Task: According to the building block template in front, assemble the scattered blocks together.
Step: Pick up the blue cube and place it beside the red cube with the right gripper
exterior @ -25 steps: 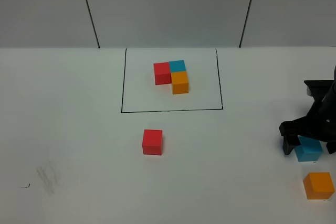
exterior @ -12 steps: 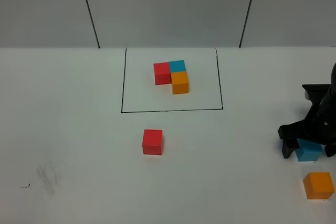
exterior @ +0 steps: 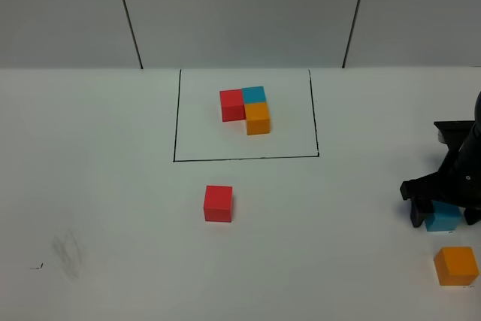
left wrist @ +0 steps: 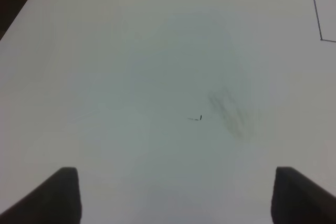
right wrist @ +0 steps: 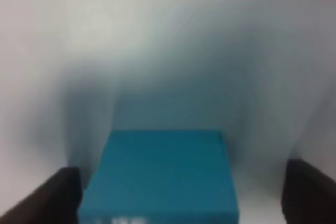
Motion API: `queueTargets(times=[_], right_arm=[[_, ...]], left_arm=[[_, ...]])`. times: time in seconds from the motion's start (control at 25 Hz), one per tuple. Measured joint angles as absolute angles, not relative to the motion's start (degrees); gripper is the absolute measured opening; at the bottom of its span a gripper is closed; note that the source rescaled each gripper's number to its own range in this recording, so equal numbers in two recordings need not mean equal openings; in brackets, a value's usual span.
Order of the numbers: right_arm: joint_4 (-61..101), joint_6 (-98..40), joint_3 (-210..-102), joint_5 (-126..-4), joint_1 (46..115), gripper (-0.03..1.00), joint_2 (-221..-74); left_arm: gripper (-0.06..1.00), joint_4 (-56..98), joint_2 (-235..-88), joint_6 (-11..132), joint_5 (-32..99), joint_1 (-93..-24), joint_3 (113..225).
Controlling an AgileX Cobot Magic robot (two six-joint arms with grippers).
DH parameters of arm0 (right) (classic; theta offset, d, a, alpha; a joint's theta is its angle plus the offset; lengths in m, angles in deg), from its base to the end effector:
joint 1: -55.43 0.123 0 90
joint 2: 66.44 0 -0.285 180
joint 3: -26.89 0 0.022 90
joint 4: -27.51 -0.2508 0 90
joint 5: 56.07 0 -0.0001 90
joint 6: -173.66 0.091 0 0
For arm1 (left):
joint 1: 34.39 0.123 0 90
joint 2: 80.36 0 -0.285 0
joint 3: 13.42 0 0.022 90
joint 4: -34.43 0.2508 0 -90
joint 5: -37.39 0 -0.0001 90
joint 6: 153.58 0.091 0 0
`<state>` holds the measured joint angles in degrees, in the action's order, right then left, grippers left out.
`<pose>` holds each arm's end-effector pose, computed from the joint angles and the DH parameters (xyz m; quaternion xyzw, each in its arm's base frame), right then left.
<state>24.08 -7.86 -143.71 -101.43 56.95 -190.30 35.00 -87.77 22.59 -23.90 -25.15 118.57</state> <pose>0.3585 0.0134 0.1129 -0.0057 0.9997 0.0215 0.0120 -0.0074 -0.0004 0.2792 -0.0971 0.8457 0.0297 0.5238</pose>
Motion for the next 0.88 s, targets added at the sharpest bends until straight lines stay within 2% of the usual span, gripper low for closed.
queueTargets(times=[0.12,0.28,0.88], right_arm=[[23.99,-6.65,-143.71,-101.3,56.95,0.49,-190.36],[23.88,-4.66,-143.71,-101.24,56.95,0.21,-190.41],[24.3,-3.97,-143.66,-98.8,56.95,0.2,-188.5]], left_arm=[[1.0,35.0,-87.77,22.64,-23.9,-25.15,118.57],[1.0,35.0,-87.77,22.64,-23.9,-25.15,118.57],[1.0,35.0,-87.77,22.77,-23.9,-25.15,118.57]])
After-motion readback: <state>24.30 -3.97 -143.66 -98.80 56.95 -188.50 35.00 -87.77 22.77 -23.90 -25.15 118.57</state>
